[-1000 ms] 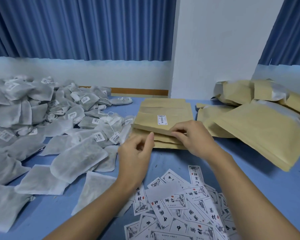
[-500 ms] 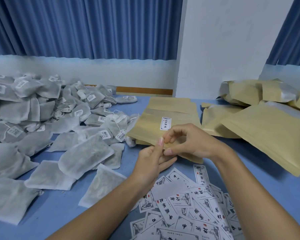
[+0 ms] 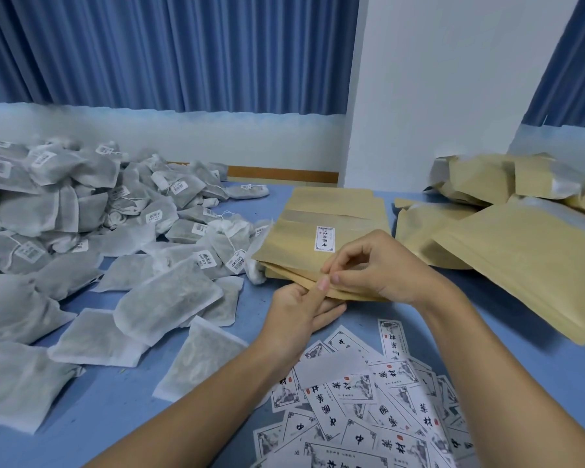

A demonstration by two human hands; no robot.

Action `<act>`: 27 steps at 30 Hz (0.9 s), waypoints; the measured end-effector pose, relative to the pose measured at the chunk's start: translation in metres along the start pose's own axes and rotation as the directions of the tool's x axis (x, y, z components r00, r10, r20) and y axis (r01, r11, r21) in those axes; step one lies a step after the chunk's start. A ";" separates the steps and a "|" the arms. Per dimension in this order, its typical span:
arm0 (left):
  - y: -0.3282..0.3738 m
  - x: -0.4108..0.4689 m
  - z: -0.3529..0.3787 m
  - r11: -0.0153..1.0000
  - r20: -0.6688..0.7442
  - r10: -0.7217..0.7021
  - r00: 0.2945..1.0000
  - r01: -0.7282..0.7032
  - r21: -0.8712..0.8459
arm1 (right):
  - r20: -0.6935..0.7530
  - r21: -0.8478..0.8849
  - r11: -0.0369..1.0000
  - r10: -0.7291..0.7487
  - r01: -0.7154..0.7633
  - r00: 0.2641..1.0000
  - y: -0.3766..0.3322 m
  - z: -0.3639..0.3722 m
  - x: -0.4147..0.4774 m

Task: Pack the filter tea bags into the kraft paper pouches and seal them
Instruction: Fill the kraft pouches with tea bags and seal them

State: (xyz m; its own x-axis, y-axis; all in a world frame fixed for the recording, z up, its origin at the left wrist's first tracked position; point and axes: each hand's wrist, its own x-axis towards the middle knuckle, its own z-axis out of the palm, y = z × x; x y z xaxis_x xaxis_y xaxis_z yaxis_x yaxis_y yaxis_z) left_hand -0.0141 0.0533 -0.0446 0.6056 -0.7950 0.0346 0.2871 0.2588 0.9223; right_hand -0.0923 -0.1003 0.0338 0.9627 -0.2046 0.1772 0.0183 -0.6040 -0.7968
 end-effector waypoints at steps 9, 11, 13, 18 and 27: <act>0.006 0.006 0.000 0.987 -0.212 0.049 0.976 -0.015 0.158 | -0.076 -0.829 0.552 0.055 -0.094 0.996 -0.021 0.021 -0.002; 0.006 0.006 -0.002 0.983 -0.250 0.055 0.967 -0.008 0.185 | -0.177 -0.833 0.533 -0.004 -0.148 0.984 -0.024 0.022 -0.001; 0.005 0.003 -0.002 0.973 -0.235 0.043 0.971 0.013 0.229 | -0.362 -0.763 0.604 -0.107 -0.228 0.926 -0.026 0.011 -0.002; 0.008 0.006 -0.003 0.957 -0.179 0.084 0.980 -0.030 0.288 | -0.274 -0.699 0.688 -0.004 -0.197 0.962 -0.024 -0.001 -0.011; 0.057 -0.011 0.014 -0.194 0.474 0.716 0.512 -0.506 0.840 | -0.195 -0.737 0.652 0.049 -0.179 0.980 -0.024 0.010 -0.001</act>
State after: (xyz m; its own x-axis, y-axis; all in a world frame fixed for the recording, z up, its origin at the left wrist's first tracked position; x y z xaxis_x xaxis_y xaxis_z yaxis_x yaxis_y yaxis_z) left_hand -0.0151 0.0691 0.0127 0.1638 -0.4819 0.8608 -0.9860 -0.1085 0.1269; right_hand -0.0910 -0.0773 0.0471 0.8913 -0.3803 0.2470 -0.3596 -0.9246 -0.1256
